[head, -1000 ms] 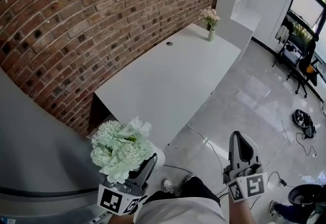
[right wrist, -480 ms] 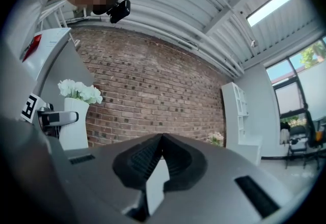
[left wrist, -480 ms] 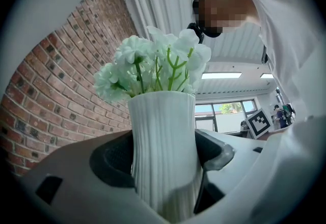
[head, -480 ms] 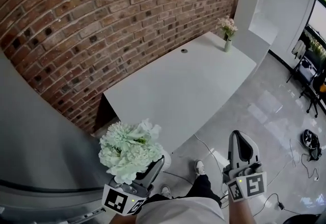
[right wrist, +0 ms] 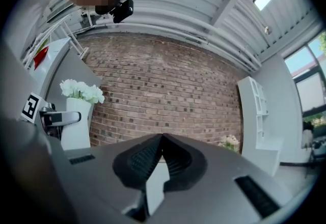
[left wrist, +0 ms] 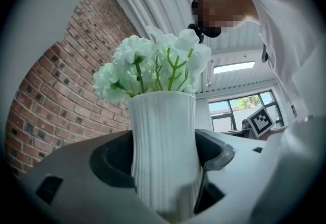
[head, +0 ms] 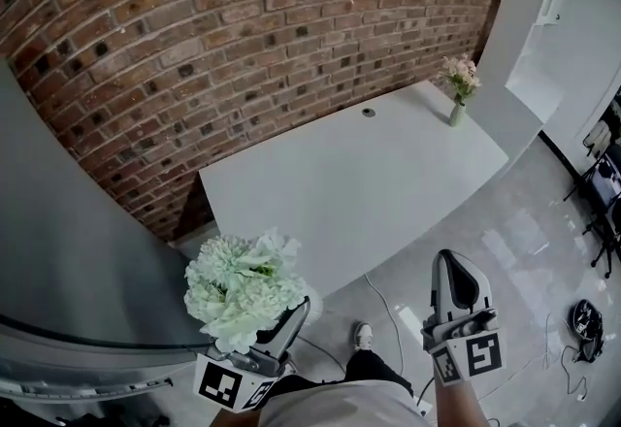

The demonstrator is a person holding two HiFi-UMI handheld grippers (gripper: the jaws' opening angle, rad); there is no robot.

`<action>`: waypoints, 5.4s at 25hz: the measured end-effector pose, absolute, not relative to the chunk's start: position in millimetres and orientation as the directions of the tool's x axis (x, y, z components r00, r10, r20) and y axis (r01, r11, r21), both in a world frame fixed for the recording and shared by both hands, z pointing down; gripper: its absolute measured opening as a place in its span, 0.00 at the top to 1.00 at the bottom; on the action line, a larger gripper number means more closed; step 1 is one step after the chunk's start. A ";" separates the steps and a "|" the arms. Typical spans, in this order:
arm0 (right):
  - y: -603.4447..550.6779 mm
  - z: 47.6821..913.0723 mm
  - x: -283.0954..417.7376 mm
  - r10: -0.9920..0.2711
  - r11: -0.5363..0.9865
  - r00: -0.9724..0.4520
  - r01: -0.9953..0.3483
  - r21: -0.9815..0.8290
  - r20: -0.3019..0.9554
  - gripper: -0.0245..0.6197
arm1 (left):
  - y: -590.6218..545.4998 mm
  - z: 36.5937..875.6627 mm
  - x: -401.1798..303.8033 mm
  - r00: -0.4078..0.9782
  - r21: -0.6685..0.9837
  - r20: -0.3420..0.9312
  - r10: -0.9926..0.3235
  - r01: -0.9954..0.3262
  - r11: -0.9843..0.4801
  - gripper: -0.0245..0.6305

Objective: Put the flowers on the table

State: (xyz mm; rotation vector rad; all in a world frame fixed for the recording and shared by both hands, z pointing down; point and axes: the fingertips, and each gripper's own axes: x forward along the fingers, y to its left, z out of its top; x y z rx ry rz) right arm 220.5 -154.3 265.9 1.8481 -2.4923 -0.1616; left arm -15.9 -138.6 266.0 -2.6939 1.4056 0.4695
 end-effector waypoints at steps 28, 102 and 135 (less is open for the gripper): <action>-218.2 345.6 231.0 -0.921 0.387 -0.389 -0.920 0.065 -0.019 0.94 | -214.9 353.0 -6.3 0.456 0.001 -0.234 -0.859 -0.883 -0.469 0.43; -272.2 462.1 265.8 -0.903 0.416 -0.415 -0.909 -0.011 0.109 0.94 | -321.8 494.9 28.4 0.446 0.002 -0.158 -0.881 -0.892 -0.452 0.37; -202.3 351.2 214.6 -0.928 0.359 -0.352 -0.932 0.038 0.124 0.94 | -222.9 426.6 -17.9 0.475 0.075 -0.031 -0.879 -0.876 -0.476 0.44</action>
